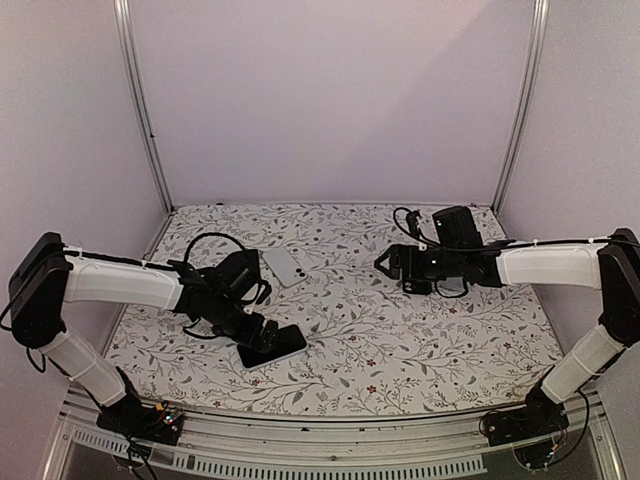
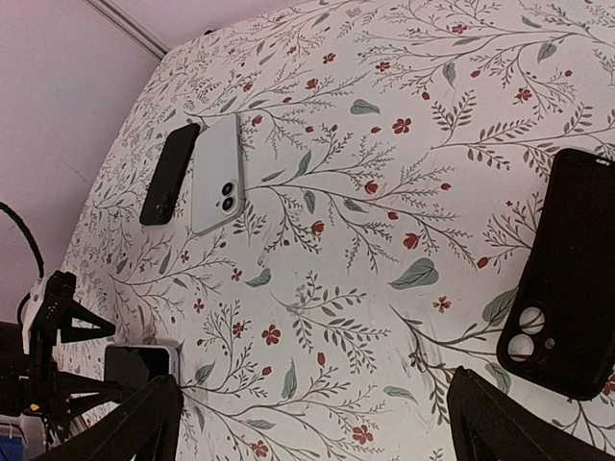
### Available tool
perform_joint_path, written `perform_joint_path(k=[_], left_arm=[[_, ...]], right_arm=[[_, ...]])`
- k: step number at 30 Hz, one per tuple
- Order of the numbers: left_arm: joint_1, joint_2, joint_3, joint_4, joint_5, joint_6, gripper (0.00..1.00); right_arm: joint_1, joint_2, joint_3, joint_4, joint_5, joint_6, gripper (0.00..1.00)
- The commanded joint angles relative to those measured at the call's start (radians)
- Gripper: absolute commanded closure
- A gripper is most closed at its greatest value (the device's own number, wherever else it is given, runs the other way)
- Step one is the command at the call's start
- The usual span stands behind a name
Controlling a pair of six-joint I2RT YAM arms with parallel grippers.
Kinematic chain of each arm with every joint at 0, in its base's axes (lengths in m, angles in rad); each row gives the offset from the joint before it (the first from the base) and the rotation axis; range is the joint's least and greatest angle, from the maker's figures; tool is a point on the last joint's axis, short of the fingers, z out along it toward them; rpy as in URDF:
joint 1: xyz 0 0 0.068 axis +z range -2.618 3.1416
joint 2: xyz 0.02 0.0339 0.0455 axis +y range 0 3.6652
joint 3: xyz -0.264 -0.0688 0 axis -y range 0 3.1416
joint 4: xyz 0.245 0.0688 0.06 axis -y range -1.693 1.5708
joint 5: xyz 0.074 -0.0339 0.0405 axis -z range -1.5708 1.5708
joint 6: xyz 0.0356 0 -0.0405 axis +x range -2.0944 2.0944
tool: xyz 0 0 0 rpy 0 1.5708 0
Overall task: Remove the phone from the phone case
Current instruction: Pick up the phone with the phone case from the center of the board.
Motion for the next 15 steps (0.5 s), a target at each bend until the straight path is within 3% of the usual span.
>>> perform_joint_path(k=[1, 15], left_arm=[[-0.011, -0.016, -0.014, 0.030, 0.055, 0.013, 0.01], [-0.116, 0.044, 0.023, -0.034, 0.065, 0.048, 0.01]], right_arm=[[0.007, -0.043, -0.015, 0.009, 0.027, 0.014, 0.01], [0.015, -0.095, -0.046, -0.002, 0.049, 0.017, 0.01]])
